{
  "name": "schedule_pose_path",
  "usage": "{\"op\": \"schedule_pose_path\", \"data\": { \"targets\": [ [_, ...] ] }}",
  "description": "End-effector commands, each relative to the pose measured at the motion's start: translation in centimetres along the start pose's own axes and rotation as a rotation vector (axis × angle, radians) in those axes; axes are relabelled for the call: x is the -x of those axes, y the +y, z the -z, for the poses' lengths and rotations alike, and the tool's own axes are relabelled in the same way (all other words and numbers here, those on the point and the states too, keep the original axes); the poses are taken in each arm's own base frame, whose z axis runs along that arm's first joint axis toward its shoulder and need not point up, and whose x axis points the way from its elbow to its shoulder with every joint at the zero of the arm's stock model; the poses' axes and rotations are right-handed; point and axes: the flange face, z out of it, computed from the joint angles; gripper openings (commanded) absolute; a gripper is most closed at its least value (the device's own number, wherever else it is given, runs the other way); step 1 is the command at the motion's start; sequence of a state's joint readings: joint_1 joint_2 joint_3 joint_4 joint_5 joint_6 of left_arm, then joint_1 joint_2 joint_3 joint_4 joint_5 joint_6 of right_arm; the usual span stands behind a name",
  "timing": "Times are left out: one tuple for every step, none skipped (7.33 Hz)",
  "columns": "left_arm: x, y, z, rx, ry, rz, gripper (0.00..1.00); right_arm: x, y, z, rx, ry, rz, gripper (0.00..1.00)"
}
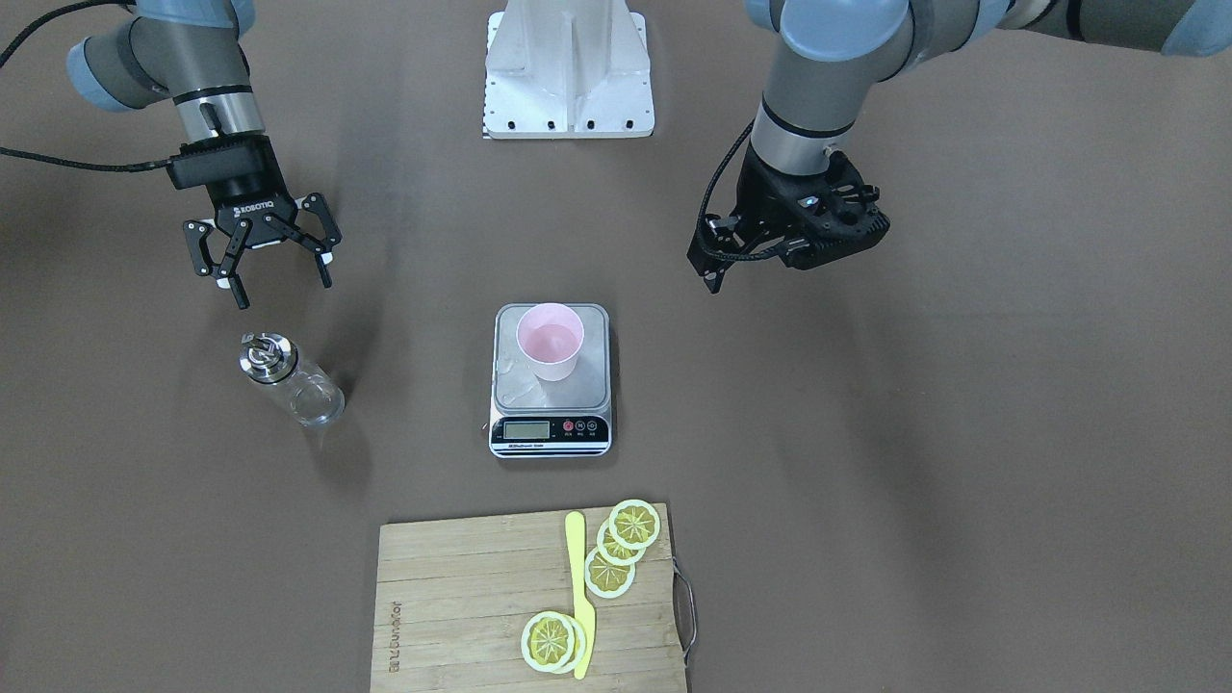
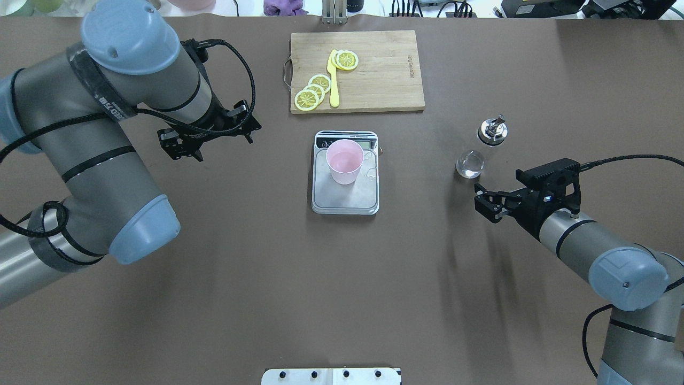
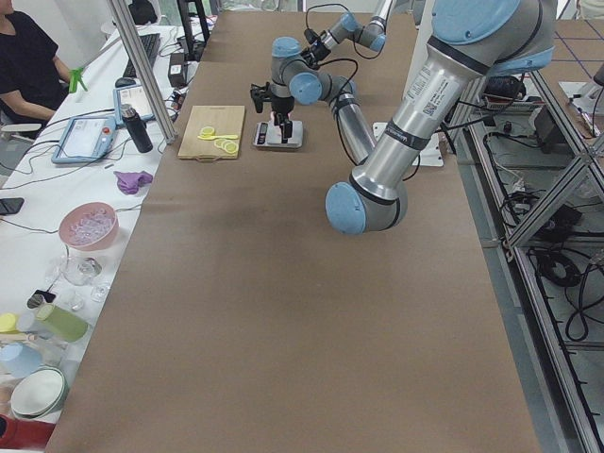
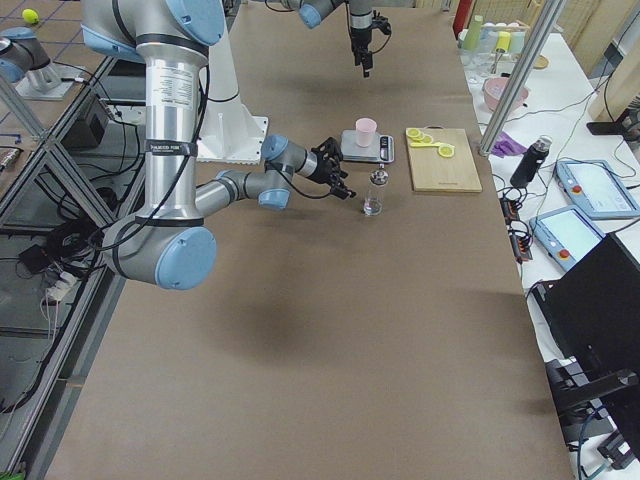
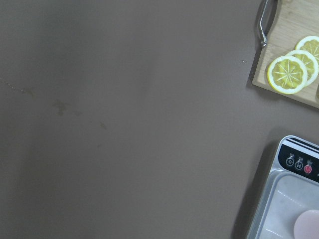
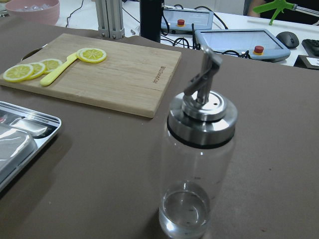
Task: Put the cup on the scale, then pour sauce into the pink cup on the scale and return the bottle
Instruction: 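Reach the right gripper to the glass sauce bottle and grasp it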
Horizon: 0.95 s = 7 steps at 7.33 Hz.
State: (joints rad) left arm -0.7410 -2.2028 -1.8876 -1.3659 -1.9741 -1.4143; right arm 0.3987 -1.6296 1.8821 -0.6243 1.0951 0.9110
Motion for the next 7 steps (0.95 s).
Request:
{"op": "schedule_pose_path", "data": {
  "targets": [
    [0.0, 0.0, 0.0, 0.000, 0.000, 0.000, 0.98, -0.7, 0.8, -1.2, -0.052, 0.025, -0.001, 0.90],
    [0.0, 0.0, -0.1, -0.001, -0.002, 0.001, 0.98, 0.8, 0.2, -2.2, -0.068, 0.016, 0.021, 0.92],
    [0.0, 0.0, -0.1, -0.001, -0.002, 0.001, 0.98, 0.9, 0.6, -3.5, -0.085, 0.048, 0.045, 0.98],
    [0.0, 0.0, -0.1, -0.001, -0.002, 0.001, 0.98, 1.2, 0.1, -4.5, -0.099, 0.059, 0.071, 0.99],
    [0.0, -0.1, -0.1, -0.006, -0.002, 0.001, 0.98, 1.1, -0.3, -5.0, -0.105, 0.069, 0.076, 0.99],
    [0.0, -0.1, -0.1, -0.006, -0.002, -0.001, 0.98, 0.8, -0.4, -5.1, -0.108, 0.074, 0.075, 0.99],
    [-0.1, -0.1, 0.0, -0.006, -0.001, -0.002, 0.98, 0.0, -0.7, -5.5, -0.110, 0.091, 0.074, 1.00]
  ]
}}
